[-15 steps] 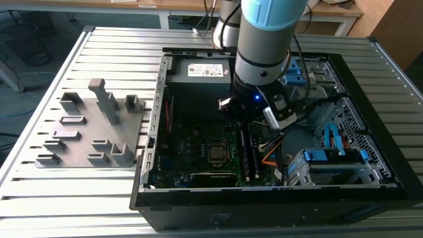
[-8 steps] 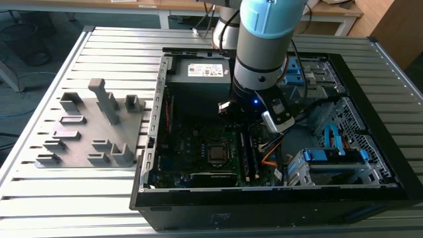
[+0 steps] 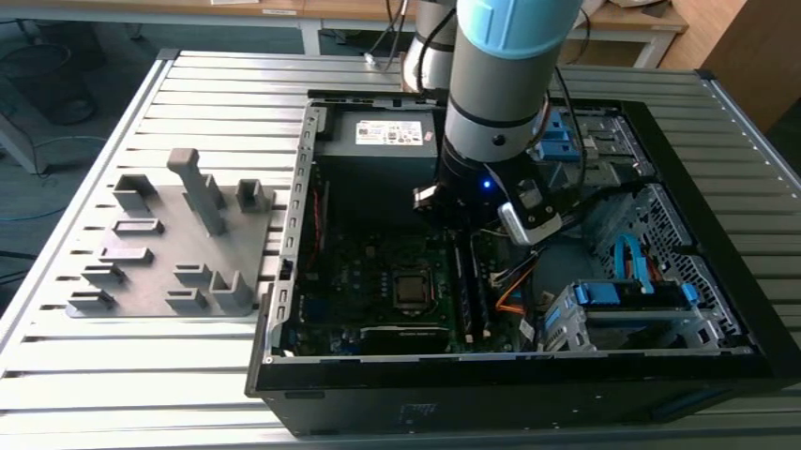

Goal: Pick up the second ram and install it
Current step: 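Press down the second ram until it locks into place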

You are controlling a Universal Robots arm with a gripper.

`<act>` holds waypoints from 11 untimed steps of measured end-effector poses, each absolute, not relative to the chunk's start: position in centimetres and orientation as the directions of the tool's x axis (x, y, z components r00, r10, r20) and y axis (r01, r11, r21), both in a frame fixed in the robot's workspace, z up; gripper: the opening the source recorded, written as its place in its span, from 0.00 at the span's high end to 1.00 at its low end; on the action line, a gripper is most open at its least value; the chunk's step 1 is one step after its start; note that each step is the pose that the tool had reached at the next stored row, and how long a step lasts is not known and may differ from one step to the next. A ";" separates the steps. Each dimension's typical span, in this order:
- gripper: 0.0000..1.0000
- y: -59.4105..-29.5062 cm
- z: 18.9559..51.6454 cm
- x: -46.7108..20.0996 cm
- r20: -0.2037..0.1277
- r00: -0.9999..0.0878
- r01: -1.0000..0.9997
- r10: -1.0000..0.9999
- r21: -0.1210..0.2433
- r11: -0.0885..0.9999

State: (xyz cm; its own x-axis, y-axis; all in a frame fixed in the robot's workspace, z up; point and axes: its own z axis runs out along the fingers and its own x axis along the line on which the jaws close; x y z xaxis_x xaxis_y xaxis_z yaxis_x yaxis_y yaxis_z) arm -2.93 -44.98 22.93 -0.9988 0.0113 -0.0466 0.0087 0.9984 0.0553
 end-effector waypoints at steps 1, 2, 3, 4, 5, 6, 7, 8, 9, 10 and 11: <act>0.90 -45.0 22.9 -2.9 -0.047 -0.999 0.009 0.011 0.056 0.998; 0.90 -45.3 22.9 -2.9 -0.047 -0.999 0.009 0.011 0.054 0.999; 0.90 -45.6 22.9 -2.9 -0.047 -0.999 0.009 0.011 0.052 0.999; 0.90 -46.0 22.9 -2.9 -0.047 -0.999 0.009 0.011 0.051 0.999; 0.90 -46.4 22.9 -2.9 -0.047 -0.999 0.009 0.011 0.050 0.999; 0.90 -46.8 22.9 -2.9 -0.047 -0.999 0.009 0.011 0.049 0.999; 0.90 -47.3 22.9 -2.9 -0.047 -0.999 0.009 0.011 0.048 0.999; 0.90 -47.6 22.8 -2.9 -0.047 -0.999 0.009 0.011 0.047 0.999; 0.90 -48.0 22.8 -2.9 -0.047 -0.999 0.009 0.011 0.045 0.999; 0.90 -48.4 22.8 -2.9 -0.047 -0.999 0.009 0.011 0.044 0.999; 0.90 -48.7 22.7 -2.9 -0.047 -0.999 0.009 0.011 0.042 0.999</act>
